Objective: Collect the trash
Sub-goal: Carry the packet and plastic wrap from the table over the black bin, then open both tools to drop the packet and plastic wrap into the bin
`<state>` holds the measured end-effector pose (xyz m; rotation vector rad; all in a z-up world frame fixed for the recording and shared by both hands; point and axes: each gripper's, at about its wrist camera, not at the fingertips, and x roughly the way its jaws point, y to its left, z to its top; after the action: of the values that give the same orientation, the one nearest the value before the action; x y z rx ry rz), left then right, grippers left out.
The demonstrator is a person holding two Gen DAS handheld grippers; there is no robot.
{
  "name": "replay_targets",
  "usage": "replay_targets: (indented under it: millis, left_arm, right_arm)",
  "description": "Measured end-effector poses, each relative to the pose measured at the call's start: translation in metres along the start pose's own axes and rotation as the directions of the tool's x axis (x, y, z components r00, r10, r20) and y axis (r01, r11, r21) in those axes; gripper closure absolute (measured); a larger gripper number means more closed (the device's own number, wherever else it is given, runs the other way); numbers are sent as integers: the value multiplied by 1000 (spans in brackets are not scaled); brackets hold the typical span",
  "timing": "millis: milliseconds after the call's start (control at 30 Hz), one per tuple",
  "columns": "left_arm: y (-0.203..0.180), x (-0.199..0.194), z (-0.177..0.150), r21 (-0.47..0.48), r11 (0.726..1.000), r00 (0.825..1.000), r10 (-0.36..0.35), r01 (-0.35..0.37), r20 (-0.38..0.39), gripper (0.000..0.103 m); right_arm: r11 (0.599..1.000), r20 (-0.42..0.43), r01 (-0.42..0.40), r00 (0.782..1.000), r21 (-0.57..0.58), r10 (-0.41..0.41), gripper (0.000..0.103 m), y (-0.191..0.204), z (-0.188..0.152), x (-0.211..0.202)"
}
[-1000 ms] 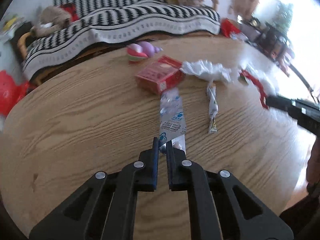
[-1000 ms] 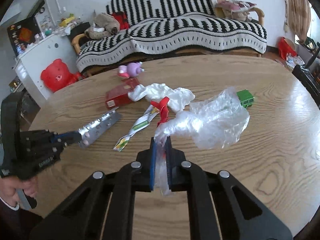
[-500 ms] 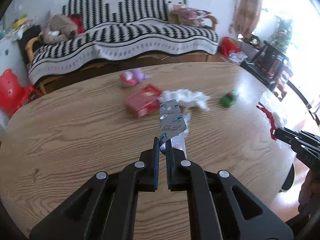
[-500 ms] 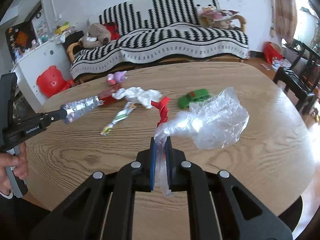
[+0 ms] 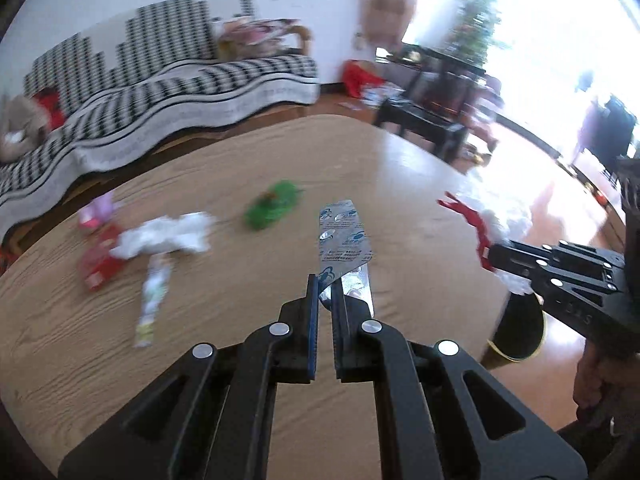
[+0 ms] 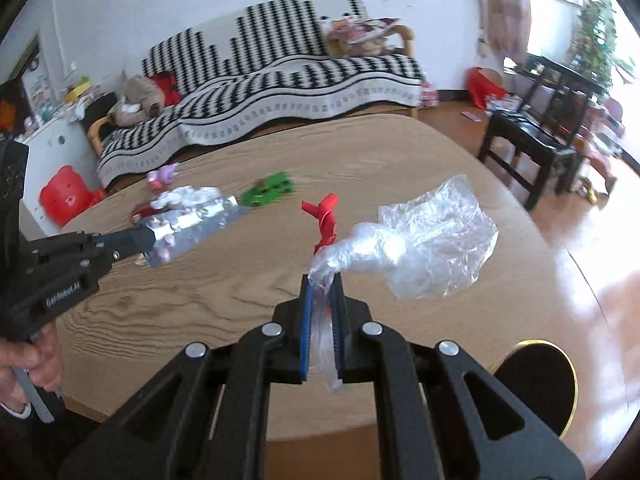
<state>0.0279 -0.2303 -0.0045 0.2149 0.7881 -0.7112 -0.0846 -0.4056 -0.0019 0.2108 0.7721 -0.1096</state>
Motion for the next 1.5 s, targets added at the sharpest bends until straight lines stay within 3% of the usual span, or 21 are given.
replay_targets:
  millis: [333, 567, 833, 1033, 1500]
  left_arm:
    - [-123, 36, 6, 139, 976, 986, -164, 167, -37, 98]
    - [-210, 71, -4, 218, 931, 956, -274, 292, -109, 98]
    - [-280, 128, -37, 272, 890, 922, -309, 367, -232, 98]
    - [-301, 164, -53, 273, 884, 907, -298, 380, -299, 98]
    - [-315, 190, -55, 238, 889, 893, -304, 391, -330, 98]
  right_arm:
    - [977, 8, 118, 993, 178, -121, 93, -126, -43, -52]
    - [936, -9, 170, 984, 309, -176, 93, -201, -80, -80]
    - [864, -115, 199, 980, 462, -165, 93, -270, -127, -76]
    - [829, -158, 201, 978, 522, -137, 93, -293, -143, -64]
    - [818, -173, 209, 975, 535, -136, 93, -299, -144, -58]
